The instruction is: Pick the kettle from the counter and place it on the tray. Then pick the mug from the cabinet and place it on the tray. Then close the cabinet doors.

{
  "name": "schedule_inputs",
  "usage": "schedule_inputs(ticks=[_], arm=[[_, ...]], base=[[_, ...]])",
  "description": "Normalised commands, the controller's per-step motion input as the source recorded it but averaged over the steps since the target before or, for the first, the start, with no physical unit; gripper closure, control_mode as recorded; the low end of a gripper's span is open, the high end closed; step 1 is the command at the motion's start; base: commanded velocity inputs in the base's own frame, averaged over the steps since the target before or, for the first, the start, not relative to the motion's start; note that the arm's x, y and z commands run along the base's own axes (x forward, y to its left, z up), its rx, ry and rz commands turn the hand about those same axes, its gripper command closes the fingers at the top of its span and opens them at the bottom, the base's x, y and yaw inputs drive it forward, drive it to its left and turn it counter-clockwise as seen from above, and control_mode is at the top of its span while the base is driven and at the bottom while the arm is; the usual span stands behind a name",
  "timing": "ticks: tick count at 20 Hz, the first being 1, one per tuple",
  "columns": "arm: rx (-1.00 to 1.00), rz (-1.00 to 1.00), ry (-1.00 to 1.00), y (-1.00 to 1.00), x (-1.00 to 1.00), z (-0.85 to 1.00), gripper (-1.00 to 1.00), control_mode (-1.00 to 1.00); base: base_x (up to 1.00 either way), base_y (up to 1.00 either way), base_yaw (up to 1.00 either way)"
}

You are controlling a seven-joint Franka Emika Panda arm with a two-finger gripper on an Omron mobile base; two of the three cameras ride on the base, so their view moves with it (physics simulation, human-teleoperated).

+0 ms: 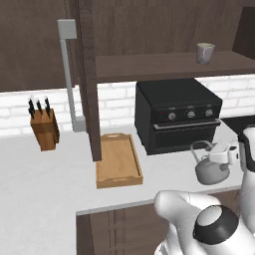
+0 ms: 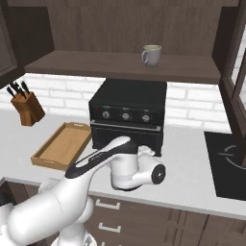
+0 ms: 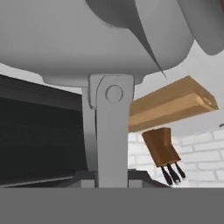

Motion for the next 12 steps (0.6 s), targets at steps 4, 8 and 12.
schedule_inputs(ticks=[4, 8, 12], arm=[[0.01, 0.0, 0.09, 0.78, 0.0, 0.32, 1.0, -1.0], [0.0, 0.0, 0.13, 0.74, 0.0, 0.46, 1.0, -1.0], [0.0, 0.0, 0.16, 0.76, 0.0, 0.44, 1.0, -1.0]], base=[[0.0, 0.0, 0.0], [0.0, 0.0, 0.0], [0.0, 0.0, 0.0]])
